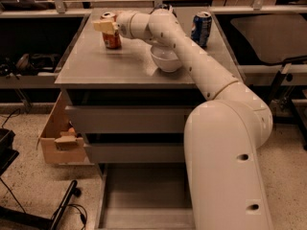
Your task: Place coke can into bottom drawer
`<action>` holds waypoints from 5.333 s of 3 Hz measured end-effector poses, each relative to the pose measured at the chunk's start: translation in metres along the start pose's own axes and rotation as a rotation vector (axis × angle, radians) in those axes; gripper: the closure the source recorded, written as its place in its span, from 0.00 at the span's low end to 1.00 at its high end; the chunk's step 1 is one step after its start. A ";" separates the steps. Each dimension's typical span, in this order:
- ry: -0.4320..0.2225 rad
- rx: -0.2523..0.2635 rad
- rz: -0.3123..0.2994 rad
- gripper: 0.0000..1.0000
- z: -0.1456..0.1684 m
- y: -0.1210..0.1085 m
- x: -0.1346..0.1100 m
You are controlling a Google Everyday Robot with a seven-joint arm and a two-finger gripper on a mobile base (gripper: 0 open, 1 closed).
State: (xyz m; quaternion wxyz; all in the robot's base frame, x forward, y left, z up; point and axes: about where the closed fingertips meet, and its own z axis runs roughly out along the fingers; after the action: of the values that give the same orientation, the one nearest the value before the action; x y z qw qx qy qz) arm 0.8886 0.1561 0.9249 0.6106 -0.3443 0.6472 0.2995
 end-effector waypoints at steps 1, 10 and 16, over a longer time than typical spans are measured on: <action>0.000 0.000 0.000 0.64 0.000 0.000 0.000; -0.153 0.231 -0.138 1.00 -0.251 0.101 -0.156; 0.099 0.151 0.178 1.00 -0.294 0.192 0.188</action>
Offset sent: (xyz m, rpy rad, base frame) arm 0.0000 0.0000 0.0000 0.0000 0.0000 0.0000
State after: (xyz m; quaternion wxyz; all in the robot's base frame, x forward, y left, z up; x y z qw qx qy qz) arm 0.5576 0.0155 0.7537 0.5729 -0.2530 0.7254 0.2855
